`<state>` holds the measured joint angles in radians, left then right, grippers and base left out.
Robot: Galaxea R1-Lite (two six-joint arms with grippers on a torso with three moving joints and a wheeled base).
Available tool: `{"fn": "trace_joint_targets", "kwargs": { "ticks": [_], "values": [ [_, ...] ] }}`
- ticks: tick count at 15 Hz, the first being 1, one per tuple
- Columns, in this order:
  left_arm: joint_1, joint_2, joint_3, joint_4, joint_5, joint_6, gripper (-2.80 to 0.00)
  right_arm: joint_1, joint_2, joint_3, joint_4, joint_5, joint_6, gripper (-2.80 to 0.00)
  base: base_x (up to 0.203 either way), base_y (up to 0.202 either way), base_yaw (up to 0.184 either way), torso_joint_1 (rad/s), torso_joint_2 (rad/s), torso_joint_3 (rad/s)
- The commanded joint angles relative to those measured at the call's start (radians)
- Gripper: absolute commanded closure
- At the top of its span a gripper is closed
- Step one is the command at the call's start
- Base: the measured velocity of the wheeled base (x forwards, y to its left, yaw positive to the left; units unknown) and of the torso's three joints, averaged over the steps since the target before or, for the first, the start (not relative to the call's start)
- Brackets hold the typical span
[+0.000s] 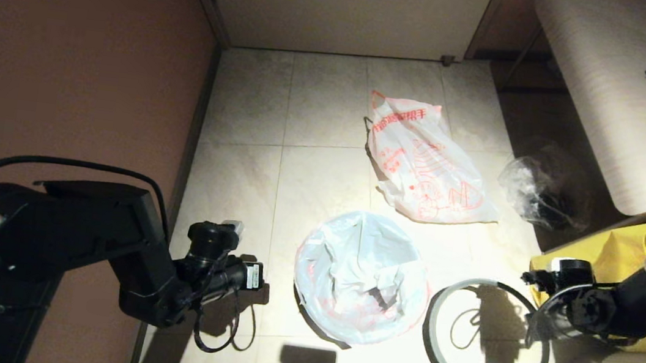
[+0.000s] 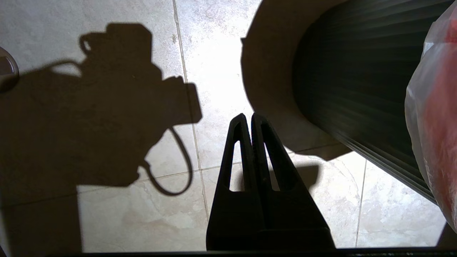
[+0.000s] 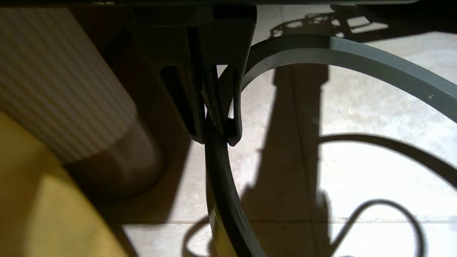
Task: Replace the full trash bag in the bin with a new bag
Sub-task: Place the trash can ring on the trash can
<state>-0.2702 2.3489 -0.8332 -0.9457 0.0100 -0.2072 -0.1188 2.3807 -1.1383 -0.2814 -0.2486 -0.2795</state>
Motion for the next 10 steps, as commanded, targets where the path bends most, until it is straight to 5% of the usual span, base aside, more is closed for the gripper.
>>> {"fn": "trace_joint_targets", "kwargs": {
  "ticks": [1, 10],
  "values": [
    [0.0, 0.0, 0.0, -0.005, 0.001, -0.001, 0.0, 0.004, -0.162, 0.067, 0.005, -0.008, -0.013, 0.0, 0.0, 0.0, 0.0, 0.0, 0.0, 0.0],
    [-0.001, -0.003, 0.005, -0.01, -0.001, -0.001, 0.0, 0.118, -0.607, 0.156, 0.255, -0.163, -0.073, 0.0, 0.0, 0.0, 0.0, 0.0, 0.0, 0.0]
  ]
}}
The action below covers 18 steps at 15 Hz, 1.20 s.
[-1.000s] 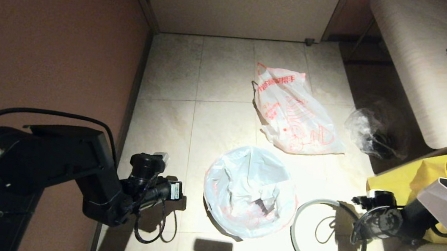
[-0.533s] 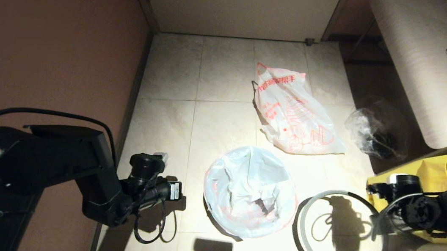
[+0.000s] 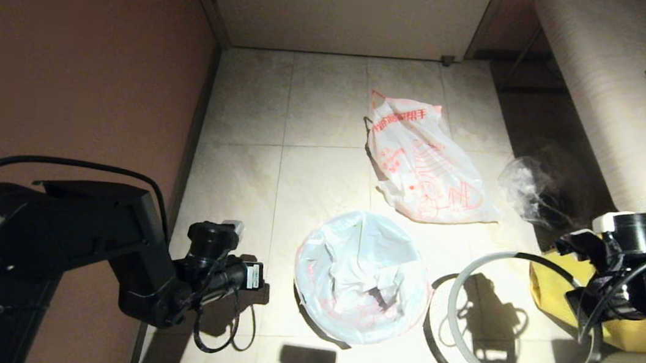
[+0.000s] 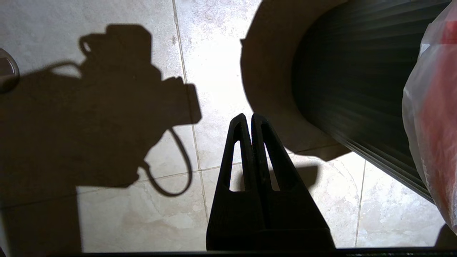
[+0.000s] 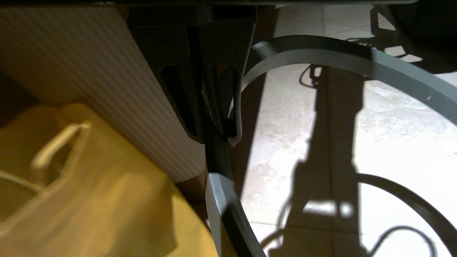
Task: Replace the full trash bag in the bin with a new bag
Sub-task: Place the trash can ring on the trash can
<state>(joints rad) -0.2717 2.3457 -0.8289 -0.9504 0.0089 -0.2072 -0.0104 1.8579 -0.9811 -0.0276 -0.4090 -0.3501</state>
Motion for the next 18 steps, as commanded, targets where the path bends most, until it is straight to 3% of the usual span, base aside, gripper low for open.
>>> {"fn": "trace_joint_targets", "kwargs": {
  "ticks": [1, 8, 10, 11, 15, 18],
  "values": [
    [0.0, 0.0, -0.001, -0.005, 0.002, -0.001, 0.0, 0.019, -0.141, -0.003, 0.038, -0.008, -0.005, 0.0, 0.0, 0.0, 0.0, 0.0, 0.0, 0.0],
    [0.003, -0.002, -0.002, -0.005, 0.002, -0.001, 0.0, 0.047, -0.529, -0.005, 0.169, -0.012, 0.022, 0.0, 0.0, 0.0, 0.0, 0.0, 0.0, 0.0],
    [0.003, -0.002, -0.006, -0.005, 0.002, -0.003, 0.0, 0.11, -0.54, -0.008, 0.177, 0.032, 0.097, 0.0, 0.0, 0.0, 0.0, 0.0, 0.0, 0.0],
    [0.003, -0.002, -0.004, -0.005, 0.002, -0.003, 0.0, 0.16, -0.53, -0.014, 0.19, 0.101, 0.149, 0.0, 0.0, 0.0, 0.0, 0.0, 0.0, 0.0],
    [0.008, -0.003, -0.007, -0.007, 0.002, -0.004, 0.0, 0.372, -0.365, -0.039, 0.225, 0.238, 0.425, 0.0, 0.0, 0.0, 0.0, 0.0, 0.0, 0.0],
    [0.009, 0.001, -0.009, -0.007, 0.003, -0.002, 0.0, 0.423, -0.184, -0.067, 0.18, 0.299, 0.502, 0.0, 0.0, 0.0, 0.0, 0.0, 0.0, 0.0]
  ]
}}
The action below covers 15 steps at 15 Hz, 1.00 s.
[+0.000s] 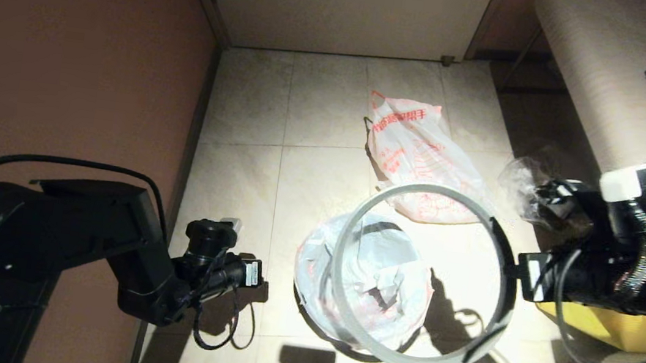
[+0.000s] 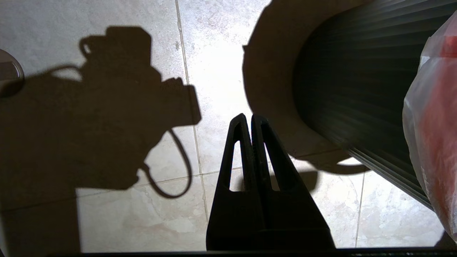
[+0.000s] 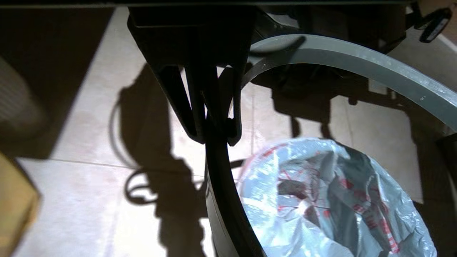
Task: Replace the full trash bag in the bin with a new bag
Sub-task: Place the trash can ring on the trash can
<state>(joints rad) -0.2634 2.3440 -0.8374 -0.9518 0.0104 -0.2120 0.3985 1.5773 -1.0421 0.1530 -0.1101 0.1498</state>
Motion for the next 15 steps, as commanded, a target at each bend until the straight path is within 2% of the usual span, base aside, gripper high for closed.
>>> {"fn": "trace_joint_targets", "kwargs": {
  "ticks": [1, 3, 6, 10, 15],
  "values": [
    [0.001, 0.005, 0.0, -0.005, 0.002, 0.003, 0.0, 0.02, 0.164, -0.016, -0.05, 0.01, 0.011, 0.0, 0.0, 0.0, 0.0, 0.0, 0.0, 0.0],
    [0.001, 0.005, -0.001, -0.005, 0.002, 0.003, 0.0, 0.025, 0.281, -0.056, -0.113, 0.02, 0.02, 0.0, 0.0, 0.0, 0.0, 0.0, 0.0, 0.0],
    [0.0, 0.012, -0.009, -0.005, 0.005, 0.005, 0.0, 0.038, 0.414, -0.163, -0.137, 0.04, 0.023, 0.0, 0.0, 0.0, 0.0, 0.0, 0.0, 0.0],
    [0.0, 0.015, -0.008, -0.005, 0.005, 0.02, 0.0, 0.044, 0.538, -0.313, -0.067, 0.042, 0.013, 0.0, 0.0, 0.0, 0.0, 0.0, 0.0, 0.0],
    [0.0, 0.015, -0.006, -0.005, 0.005, 0.022, 0.0, 0.041, 0.604, -0.41, -0.038, 0.002, 0.013, 0.0, 0.0, 0.0, 0.0, 0.0, 0.0, 0.0]
  ]
}}
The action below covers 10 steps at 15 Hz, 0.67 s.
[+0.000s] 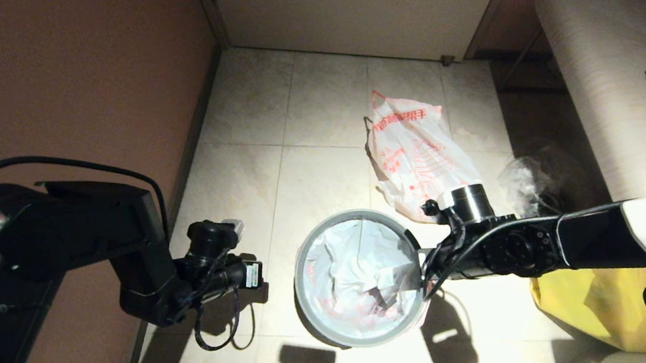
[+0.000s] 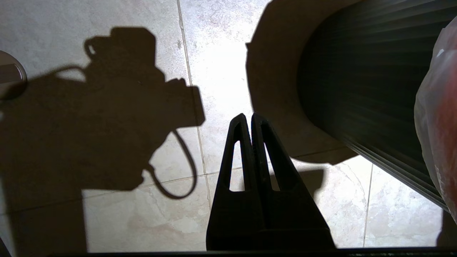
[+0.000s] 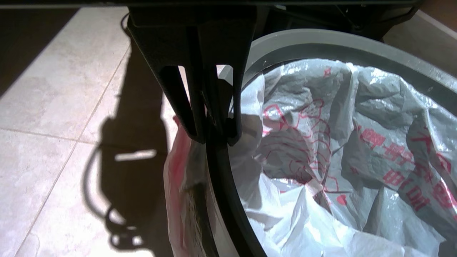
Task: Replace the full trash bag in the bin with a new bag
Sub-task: Place the trash can ring on the trash can
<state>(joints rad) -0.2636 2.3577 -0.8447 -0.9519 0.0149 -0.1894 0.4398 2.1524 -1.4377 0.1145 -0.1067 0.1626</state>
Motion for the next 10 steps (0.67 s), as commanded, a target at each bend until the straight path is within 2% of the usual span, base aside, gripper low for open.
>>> {"fn": "trace_joint_targets", "kwargs": {
  "ticks": [1, 10],
  "values": [
    [0.001, 0.002, 0.001, -0.005, 0.0, -0.001, 0.0, -0.001, 0.033, -0.031, 0.003, -0.002, 0.0, 0.0, 0.0, 0.0, 0.0, 0.0, 0.0, 0.0],
    [0.001, 0.014, 0.001, -0.034, 0.002, 0.006, 0.0, -0.015, 0.061, -0.086, 0.043, -0.002, -0.024, 0.0, 0.0, 0.0, 0.0, 0.0, 0.0, 0.0]
  ]
}}
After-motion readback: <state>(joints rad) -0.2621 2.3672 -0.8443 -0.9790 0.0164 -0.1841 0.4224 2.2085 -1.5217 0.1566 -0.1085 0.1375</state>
